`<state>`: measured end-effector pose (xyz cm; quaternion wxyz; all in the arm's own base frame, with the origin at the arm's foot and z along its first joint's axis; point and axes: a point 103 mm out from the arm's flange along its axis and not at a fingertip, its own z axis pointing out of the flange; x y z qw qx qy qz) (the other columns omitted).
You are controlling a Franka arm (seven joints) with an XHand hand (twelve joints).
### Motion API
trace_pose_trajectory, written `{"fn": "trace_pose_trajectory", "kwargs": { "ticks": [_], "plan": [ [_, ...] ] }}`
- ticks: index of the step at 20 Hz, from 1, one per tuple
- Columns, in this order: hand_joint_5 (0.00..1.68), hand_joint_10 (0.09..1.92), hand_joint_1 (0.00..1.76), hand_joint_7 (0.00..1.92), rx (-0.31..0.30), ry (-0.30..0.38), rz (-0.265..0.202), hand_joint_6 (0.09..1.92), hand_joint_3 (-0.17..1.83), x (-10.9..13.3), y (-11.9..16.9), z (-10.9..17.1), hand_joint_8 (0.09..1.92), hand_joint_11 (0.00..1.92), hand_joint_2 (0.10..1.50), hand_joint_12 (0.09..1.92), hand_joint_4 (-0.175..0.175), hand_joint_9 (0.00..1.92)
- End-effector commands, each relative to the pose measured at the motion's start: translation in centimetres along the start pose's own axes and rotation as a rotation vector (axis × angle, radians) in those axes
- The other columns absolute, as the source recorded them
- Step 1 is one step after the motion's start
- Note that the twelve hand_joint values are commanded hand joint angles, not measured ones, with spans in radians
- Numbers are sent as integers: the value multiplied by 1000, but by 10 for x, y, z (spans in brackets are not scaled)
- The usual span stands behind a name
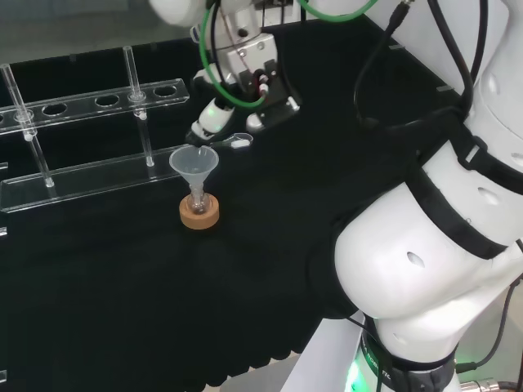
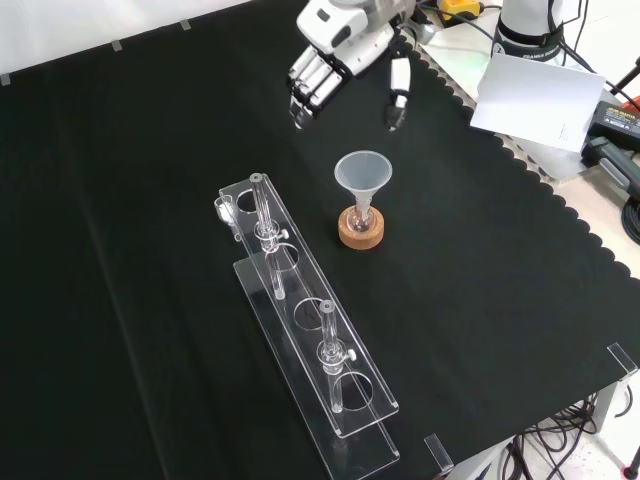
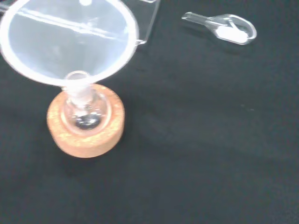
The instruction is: Pick up the weighing funnel.
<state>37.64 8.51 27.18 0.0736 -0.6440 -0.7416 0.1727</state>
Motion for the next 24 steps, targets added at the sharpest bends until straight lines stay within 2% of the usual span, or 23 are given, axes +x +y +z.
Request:
{"fn": "trace_pose_trajectory", "kwargs": {
  "ticks": [1, 9, 17, 24],
  "plan": [
    [218, 706, 530, 38, 5, 24, 18, 87, 231, -29, 0, -3, 595, 138, 732, 1424, -42, 234],
    [238, 711, 546, 99, -30, 59, 24, 87, 246, -59, 19, -7, 642, 176, 736, 1406, -45, 293],
    [345, 648, 663, 255, -37, 125, 14, 87, 319, -106, 56, 3, 683, 276, 721, 1357, -46, 450],
    [403, 629, 774, 283, -27, 125, 10, 87, 353, -122, 96, 21, 685, 317, 692, 1341, -39, 488]
  ]
}}
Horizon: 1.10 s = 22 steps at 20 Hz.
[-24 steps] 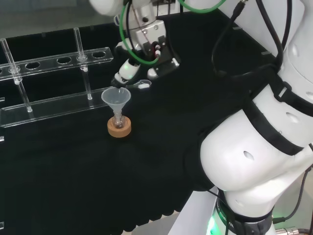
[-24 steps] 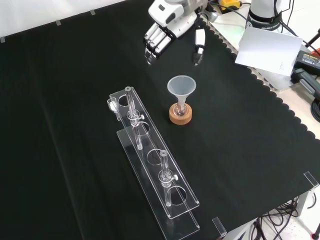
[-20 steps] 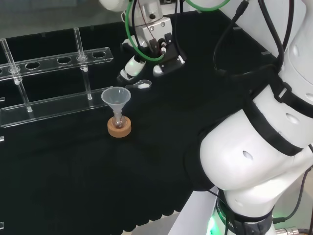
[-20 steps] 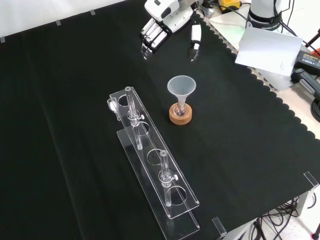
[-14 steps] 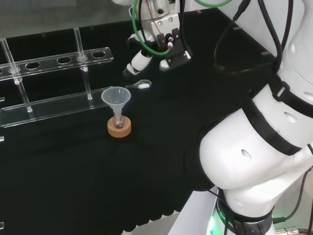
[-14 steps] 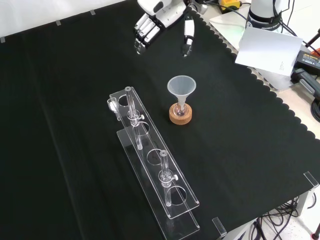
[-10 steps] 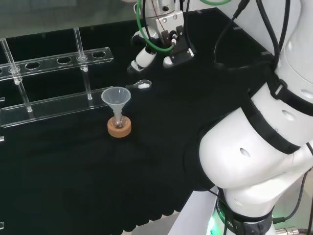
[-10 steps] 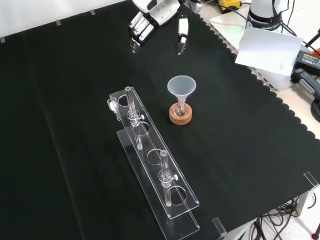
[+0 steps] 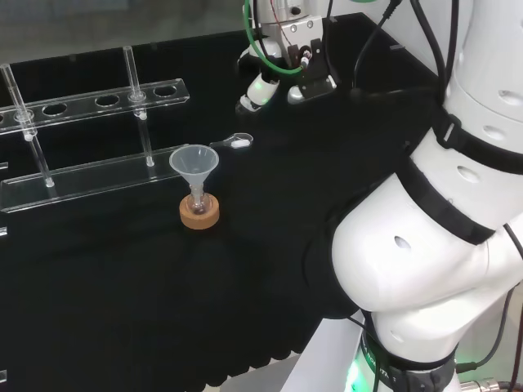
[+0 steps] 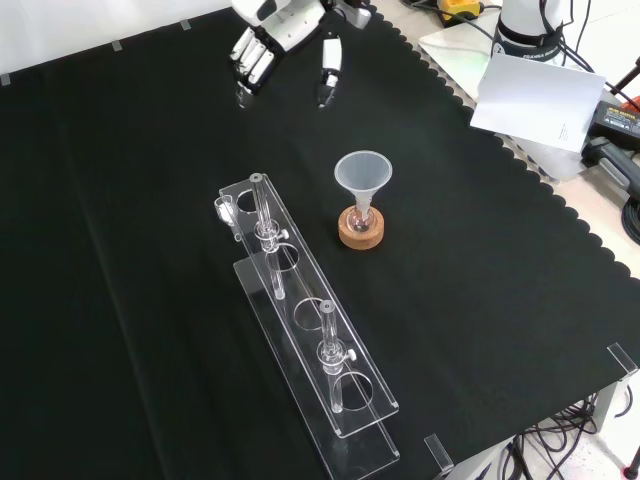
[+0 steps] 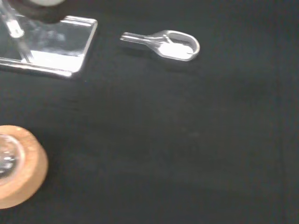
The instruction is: Pick up the weighing funnel.
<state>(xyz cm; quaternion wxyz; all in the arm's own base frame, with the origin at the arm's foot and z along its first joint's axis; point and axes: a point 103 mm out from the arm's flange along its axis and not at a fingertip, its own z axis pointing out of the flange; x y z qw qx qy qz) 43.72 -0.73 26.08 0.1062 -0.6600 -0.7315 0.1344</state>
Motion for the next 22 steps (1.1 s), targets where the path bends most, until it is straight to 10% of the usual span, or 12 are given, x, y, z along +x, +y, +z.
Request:
{"fn": "trace_pose_trajectory", "kwargs": {
  "ticks": [1, 22],
  "plan": [
    [412, 628, 784, 286, -6, 18, -14, 87, 358, -23, 51, 17, 685, 322, 689, 1338, -37, 493],
    [528, 590, 852, 343, 87, -67, -16, 87, 521, 12, 127, 78, 678, 395, 612, 1305, -27, 564]
  ]
}}
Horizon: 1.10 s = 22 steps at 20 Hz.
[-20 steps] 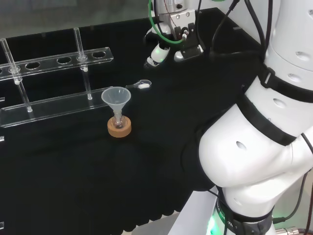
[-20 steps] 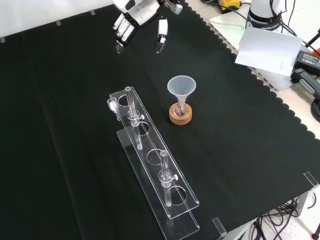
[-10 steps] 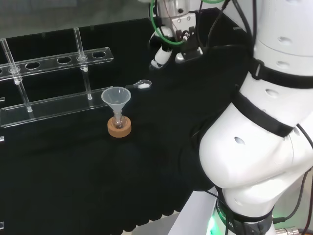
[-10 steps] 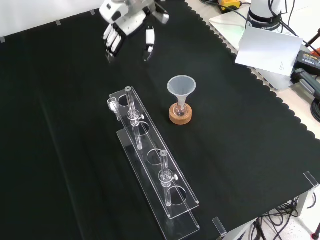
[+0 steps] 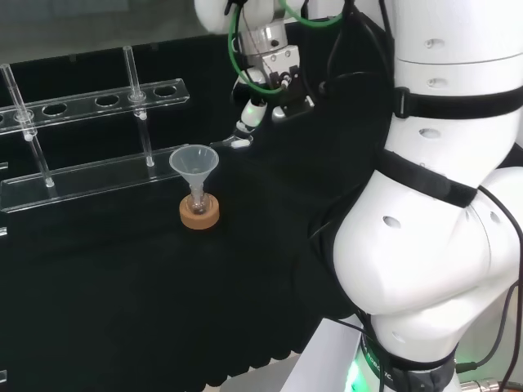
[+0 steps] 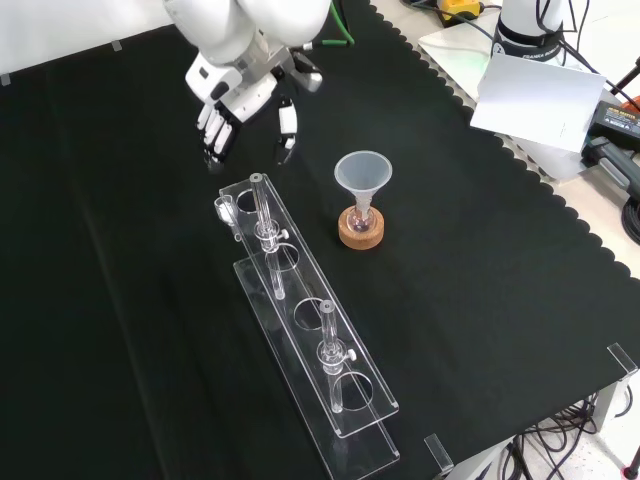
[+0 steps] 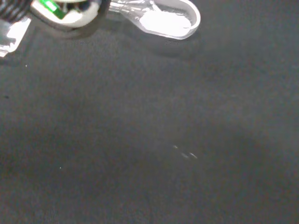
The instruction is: Pick up the weighing funnel.
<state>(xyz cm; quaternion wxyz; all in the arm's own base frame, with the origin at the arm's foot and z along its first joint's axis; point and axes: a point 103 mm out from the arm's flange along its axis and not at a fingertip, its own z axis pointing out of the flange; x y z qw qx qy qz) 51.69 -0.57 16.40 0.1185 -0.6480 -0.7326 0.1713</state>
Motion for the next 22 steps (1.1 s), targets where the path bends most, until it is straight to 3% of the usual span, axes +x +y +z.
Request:
{"fn": "trace_pose_trajectory", "kwargs": {
  "ticks": [1, 22],
  "plan": [
    [531, 590, 854, 343, 14, -35, 3, 87, 522, 18, 24, 13, 678, 397, 611, 1304, -27, 566],
    [643, 590, 866, 389, 10, -30, 66, 106, 552, 14, 59, 37, 685, 449, 600, 1287, -25, 632]
  ]
}}
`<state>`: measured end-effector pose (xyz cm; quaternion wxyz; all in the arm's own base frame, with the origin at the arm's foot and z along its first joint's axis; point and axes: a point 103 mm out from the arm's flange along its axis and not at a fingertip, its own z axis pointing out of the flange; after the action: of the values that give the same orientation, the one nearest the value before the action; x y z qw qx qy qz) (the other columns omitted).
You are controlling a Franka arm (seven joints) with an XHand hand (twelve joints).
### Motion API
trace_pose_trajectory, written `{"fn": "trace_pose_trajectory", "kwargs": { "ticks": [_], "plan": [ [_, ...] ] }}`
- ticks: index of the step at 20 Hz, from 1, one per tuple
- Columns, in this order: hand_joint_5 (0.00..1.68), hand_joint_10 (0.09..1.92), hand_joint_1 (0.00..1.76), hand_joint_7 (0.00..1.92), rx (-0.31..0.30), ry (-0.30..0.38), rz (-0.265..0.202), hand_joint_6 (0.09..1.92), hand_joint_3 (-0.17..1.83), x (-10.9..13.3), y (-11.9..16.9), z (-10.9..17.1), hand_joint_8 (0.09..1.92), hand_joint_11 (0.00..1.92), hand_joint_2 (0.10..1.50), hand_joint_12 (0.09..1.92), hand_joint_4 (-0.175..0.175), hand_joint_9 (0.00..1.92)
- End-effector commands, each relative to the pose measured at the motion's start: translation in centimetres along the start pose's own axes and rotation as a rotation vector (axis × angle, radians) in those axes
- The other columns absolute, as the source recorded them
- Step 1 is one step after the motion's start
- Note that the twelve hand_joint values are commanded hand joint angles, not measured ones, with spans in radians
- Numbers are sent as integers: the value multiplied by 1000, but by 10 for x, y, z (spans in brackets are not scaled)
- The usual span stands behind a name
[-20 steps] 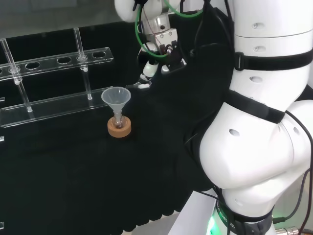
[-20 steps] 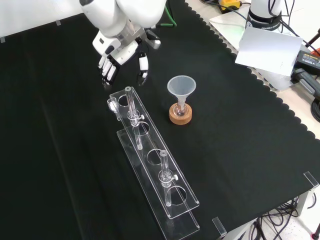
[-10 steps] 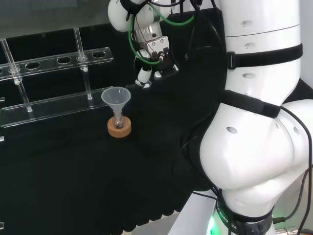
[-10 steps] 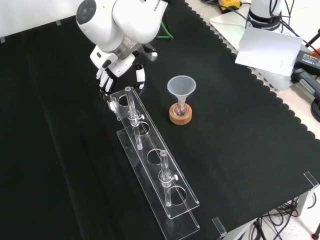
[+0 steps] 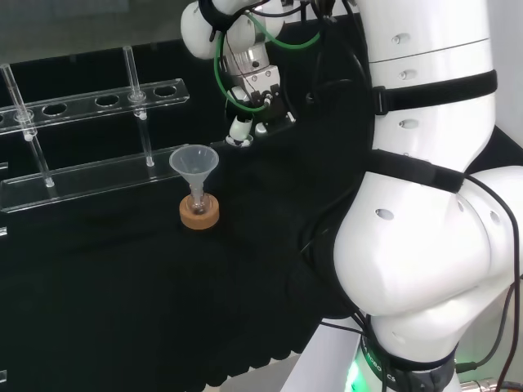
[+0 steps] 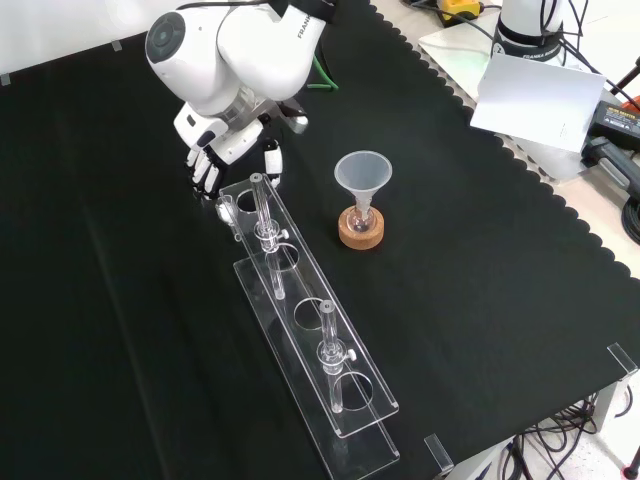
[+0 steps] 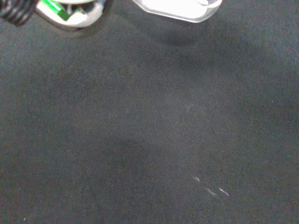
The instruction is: Pick up the weighing funnel.
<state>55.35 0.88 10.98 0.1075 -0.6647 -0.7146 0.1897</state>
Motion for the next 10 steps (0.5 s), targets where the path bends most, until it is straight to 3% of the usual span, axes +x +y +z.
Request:
{"fn": "trace_pose_trajectory", "kwargs": {
  "ticks": [1, 10],
  "plan": [
    [646, 589, 866, 391, -4, 1, 13, 109, 553, 1, 4, 5, 684, 450, 599, 1286, -25, 634],
    [695, 567, 886, 419, -12, -15, 30, 169, 573, 4, 23, 22, 676, 484, 591, 1266, -23, 661]
  ]
}}
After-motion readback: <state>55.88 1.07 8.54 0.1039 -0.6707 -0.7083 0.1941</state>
